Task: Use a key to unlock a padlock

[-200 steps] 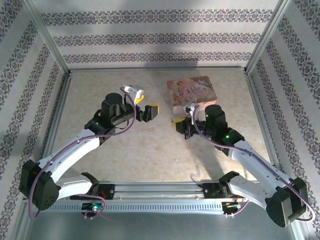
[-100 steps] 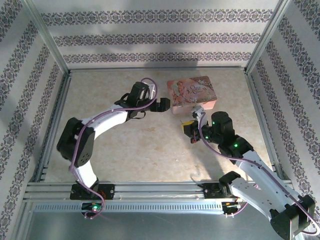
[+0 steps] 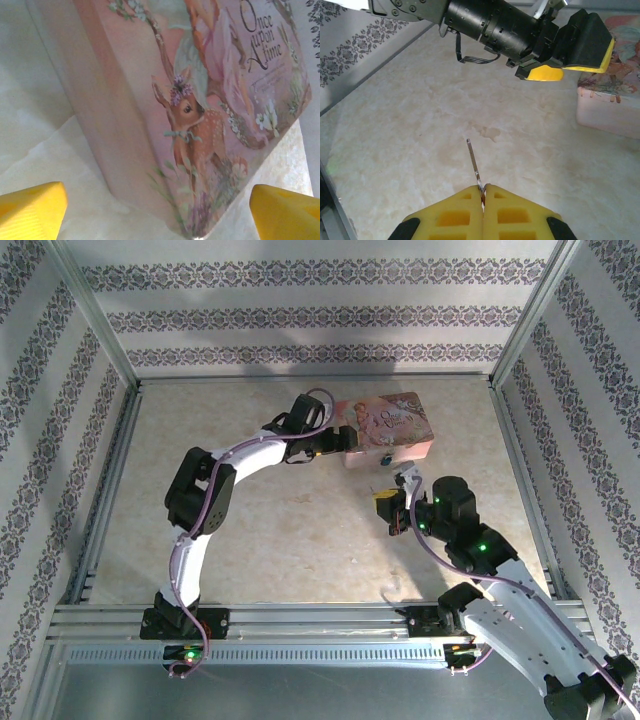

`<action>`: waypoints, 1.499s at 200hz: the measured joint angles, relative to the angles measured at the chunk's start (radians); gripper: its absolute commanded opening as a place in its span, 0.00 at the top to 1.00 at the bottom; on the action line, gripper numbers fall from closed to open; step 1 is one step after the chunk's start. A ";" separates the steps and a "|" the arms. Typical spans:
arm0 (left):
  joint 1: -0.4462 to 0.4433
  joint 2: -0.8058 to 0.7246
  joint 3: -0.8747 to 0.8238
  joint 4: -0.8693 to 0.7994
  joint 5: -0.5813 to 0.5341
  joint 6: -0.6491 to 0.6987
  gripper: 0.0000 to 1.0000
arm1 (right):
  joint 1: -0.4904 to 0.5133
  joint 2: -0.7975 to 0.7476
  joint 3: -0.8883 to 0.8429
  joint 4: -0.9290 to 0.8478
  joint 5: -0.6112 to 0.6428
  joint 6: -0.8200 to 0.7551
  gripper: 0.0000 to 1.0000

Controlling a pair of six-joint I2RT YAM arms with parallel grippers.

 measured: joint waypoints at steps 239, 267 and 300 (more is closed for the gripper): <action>0.225 -0.219 -0.357 0.044 0.003 0.050 0.13 | 0.000 0.078 -0.007 -0.037 0.024 0.000 1.00; 0.259 -0.234 -0.371 0.044 0.003 0.063 0.13 | 0.000 0.098 -0.007 -0.035 0.024 0.000 1.00; 0.267 -0.238 -0.373 0.044 0.003 0.073 0.12 | -0.001 0.115 -0.007 -0.031 0.024 0.003 1.00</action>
